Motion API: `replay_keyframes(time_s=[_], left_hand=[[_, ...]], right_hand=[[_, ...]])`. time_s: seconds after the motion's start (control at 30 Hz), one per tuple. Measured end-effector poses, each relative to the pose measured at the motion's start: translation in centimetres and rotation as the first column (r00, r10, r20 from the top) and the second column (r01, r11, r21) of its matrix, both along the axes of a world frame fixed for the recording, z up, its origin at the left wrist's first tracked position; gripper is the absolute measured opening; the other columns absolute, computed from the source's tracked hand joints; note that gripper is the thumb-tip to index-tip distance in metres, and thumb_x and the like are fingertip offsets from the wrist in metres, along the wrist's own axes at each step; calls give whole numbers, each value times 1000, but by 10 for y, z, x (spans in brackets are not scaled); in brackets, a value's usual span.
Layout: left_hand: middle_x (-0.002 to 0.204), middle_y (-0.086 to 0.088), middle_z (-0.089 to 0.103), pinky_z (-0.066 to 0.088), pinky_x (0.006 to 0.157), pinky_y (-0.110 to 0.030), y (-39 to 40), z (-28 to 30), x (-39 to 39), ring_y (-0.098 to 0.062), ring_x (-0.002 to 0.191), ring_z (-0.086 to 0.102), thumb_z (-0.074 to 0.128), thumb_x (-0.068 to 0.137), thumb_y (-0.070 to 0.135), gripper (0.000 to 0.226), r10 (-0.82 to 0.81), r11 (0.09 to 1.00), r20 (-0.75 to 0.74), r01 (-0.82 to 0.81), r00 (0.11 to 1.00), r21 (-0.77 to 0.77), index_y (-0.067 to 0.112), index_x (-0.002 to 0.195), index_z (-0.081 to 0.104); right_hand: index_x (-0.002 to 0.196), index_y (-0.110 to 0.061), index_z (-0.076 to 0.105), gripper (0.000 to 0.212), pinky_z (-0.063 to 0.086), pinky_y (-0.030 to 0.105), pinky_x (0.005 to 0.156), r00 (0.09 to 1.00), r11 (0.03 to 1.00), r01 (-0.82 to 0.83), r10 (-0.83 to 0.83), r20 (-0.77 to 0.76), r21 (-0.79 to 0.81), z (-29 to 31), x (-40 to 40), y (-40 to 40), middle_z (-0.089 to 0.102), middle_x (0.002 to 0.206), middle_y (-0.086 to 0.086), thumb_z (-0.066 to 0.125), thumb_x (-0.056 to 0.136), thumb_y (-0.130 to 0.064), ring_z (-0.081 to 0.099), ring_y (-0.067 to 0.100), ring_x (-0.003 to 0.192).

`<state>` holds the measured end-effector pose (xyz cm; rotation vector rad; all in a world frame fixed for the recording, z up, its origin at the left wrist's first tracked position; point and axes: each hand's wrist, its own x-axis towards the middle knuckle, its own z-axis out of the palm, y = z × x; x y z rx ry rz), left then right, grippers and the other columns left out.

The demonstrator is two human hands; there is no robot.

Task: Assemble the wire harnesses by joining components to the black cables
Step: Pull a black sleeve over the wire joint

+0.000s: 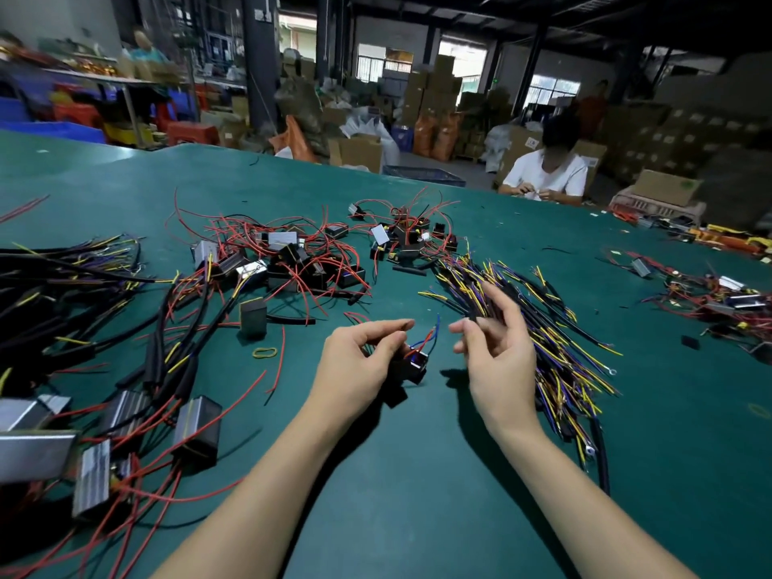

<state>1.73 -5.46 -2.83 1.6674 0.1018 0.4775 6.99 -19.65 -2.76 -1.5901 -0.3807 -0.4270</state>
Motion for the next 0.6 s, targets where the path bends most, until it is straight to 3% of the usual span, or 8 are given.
replay_keyframes(time_s=[0.17,0.23,0.3,0.4,0.43,0.53,0.6], left_hand=[[72,-3,73,54,69,-33,0,1,-2,-16,67,67,65,88,10,13,18,1000,34,-19,999,15,21,91,70],[71,-3,72,54,66,-33,-1,2,-3,-15,64,67,67,87,10,7,20,1000,44,-20,999,10,17,87,68],[71,-4,72,54,67,-36,-1,2,-3,-18,65,67,67,87,11,7,19,999,58,-21,998,36,18,84,68],[71,-3,72,53,63,-33,-2,2,-4,-17,63,66,67,87,13,8,7,997,81,-14,997,76,20,84,68],[70,-2,72,51,58,-27,-2,2,-5,-13,60,64,67,87,14,8,7,996,89,-15,996,90,21,84,69],[69,0,71,39,50,-14,-4,3,-6,-2,50,54,68,86,14,8,12,988,120,-30,993,152,22,83,69],[67,0,69,39,51,-11,-8,4,-7,-3,51,54,71,84,14,9,-2,985,139,-22,990,173,23,86,69]], right_hand=[[97,-23,56,17,41,36,60,994,996,-21,30,104,-84,2,-5,0,54,67,-10,43,95,-13,45,15,59],[93,-22,54,13,35,22,54,978,978,-50,89,187,-201,2,-9,-1,49,65,-11,43,91,-15,39,6,55],[95,-20,56,8,30,9,53,958,940,-34,127,256,-338,2,-12,1,50,65,-18,51,90,-16,45,-1,54],[99,-19,63,9,33,5,54,953,910,34,94,287,-413,-3,-12,3,54,63,-23,61,90,-18,49,-4,53],[96,-21,64,8,35,9,53,956,913,40,83,281,-406,-4,-12,4,57,64,-20,62,89,-18,49,0,51],[84,-29,61,8,46,43,50,959,931,36,70,273,-364,-5,-10,1,62,67,-1,61,88,-22,53,27,52],[82,-29,59,6,47,47,52,956,932,44,65,285,-359,-4,-10,-2,61,66,7,58,88,-27,55,34,57]])
